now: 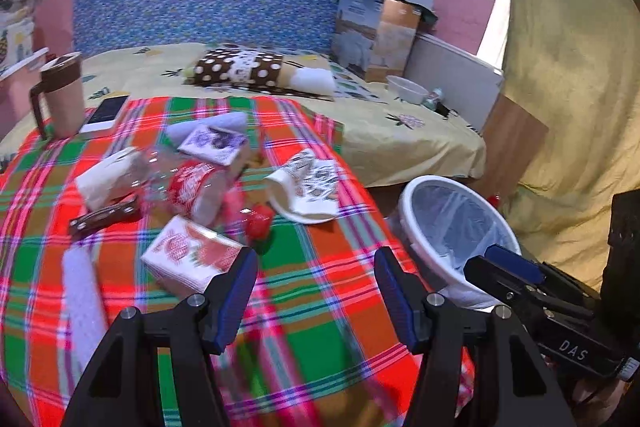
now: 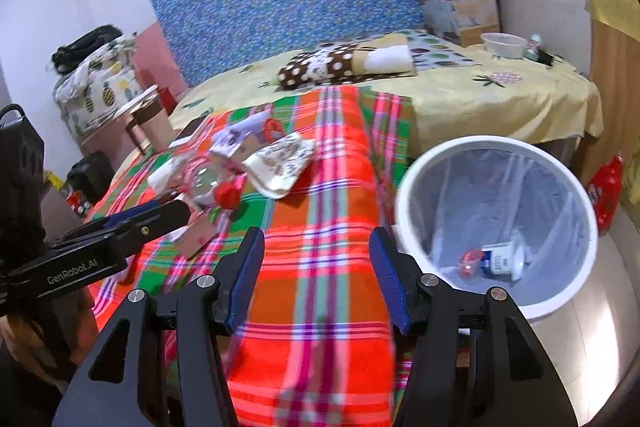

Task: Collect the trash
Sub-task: 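Move both open tools back over the trash on the cloth, then grasp the white foam net with the left tool while the right tool grasps the pink milk carton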

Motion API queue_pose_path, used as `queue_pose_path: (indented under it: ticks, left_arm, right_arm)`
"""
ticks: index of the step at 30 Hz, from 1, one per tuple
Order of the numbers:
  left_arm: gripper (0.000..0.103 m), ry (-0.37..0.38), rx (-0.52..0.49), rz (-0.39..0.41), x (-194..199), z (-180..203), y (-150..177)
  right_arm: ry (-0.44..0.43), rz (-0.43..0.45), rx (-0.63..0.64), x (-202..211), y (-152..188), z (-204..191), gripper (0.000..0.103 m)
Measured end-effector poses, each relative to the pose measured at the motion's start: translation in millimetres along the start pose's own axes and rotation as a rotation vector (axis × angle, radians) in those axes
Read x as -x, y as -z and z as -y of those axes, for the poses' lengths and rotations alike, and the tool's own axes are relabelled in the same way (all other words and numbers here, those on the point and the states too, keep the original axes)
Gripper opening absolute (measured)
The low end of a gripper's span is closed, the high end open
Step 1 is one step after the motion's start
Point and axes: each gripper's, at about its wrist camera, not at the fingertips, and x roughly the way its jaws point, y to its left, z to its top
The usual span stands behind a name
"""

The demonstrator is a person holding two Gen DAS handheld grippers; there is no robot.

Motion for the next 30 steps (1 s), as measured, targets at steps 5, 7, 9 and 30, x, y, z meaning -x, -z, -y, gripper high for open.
queue_pose_path:
  ticks: [5, 7, 9, 30]
  left_arm:
    - [0.061, -0.043, 0.032, 0.003, 12.4, -24.6, 11.8]
    - [0.061, -0.057, 0.065, -0.003, 17.1, -40.0, 16.5]
    - [0.061, -0.084, 0.081, 0.003, 21.9, -49.1, 19.6]
    - [0.033, -0.293, 0.242, -0.101, 0.9, -148.1, 43.7]
  right_arm:
    - [-0.049, -0.026, 0.046, -4.7, 3.1, -18.1, 0.056]
    - [-0.062, -0.035, 0.06, -8.0, 2.7, -24.4, 0.056]
    - [-0.071, -0.045, 0.07, -10.6, 2.3, -28.8, 0.056]
    - [-0.18, -0.132, 0.19, -45.8, -1.9, -73.1, 0.056]
